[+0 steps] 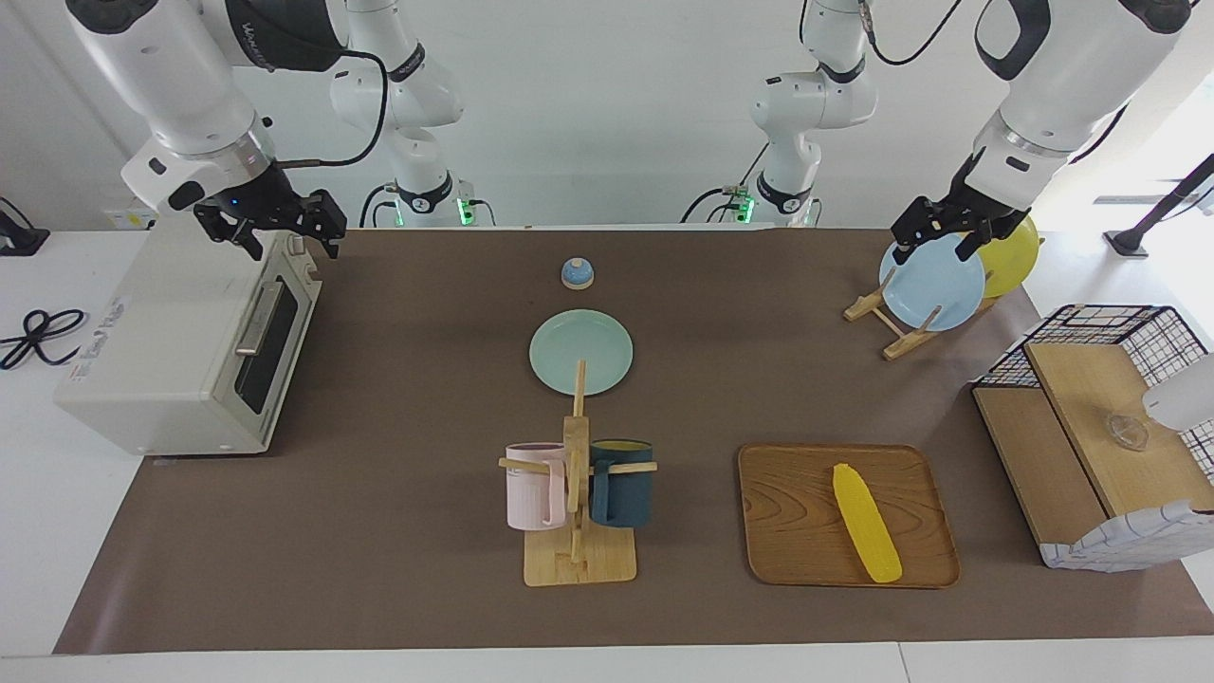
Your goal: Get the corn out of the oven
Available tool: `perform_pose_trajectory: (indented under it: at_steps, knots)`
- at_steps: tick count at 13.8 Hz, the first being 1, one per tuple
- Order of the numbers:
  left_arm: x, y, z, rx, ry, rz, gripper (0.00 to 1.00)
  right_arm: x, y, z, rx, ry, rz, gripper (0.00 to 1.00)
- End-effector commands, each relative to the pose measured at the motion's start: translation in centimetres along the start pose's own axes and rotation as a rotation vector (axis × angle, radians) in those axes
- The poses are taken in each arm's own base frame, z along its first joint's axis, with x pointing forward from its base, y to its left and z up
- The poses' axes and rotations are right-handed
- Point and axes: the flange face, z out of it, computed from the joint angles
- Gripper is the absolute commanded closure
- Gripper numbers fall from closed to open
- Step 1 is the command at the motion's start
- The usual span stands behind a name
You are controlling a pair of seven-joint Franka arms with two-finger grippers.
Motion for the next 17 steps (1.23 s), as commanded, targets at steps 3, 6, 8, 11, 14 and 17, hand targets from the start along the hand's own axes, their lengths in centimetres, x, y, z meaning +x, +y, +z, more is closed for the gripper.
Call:
perform_pose_trajectory:
  at_steps: [3, 6, 8, 11, 14, 17]
  knots:
    - [0.0, -0.1, 1.4, 0.008, 0.062, 0.014, 0.00, -0.2, 0.3, -0.4, 0.021, 0.019, 0.021, 0.00]
    - [0.6, 0.6, 0.1, 0.063, 0.072, 0.038, 0.00, -0.1, 0.4, -0.5, 0.022, 0.025, 0.024, 0.00]
    - [0.3, 0.6, -0.7, 0.063, 0.056, 0.036, 0.00, -0.1, 0.5, -0.4, 0.025, 0.028, 0.025, 0.00]
    - [0.1, 0.6, -1.3, 0.043, 0.039, 0.022, 0.00, -0.1, 0.3, -0.5, 0.025, 0.030, 0.022, 0.00]
    - [0.1, 0.3, -1.1, 0.045, 0.040, 0.033, 0.00, -0.1, 0.2, -0.5, 0.025, 0.030, 0.021, 0.00]
    - [0.0, 0.2, -0.8, 0.045, 0.033, 0.033, 0.00, -0.1, 0.2, -0.5, 0.025, 0.030, 0.021, 0.00]
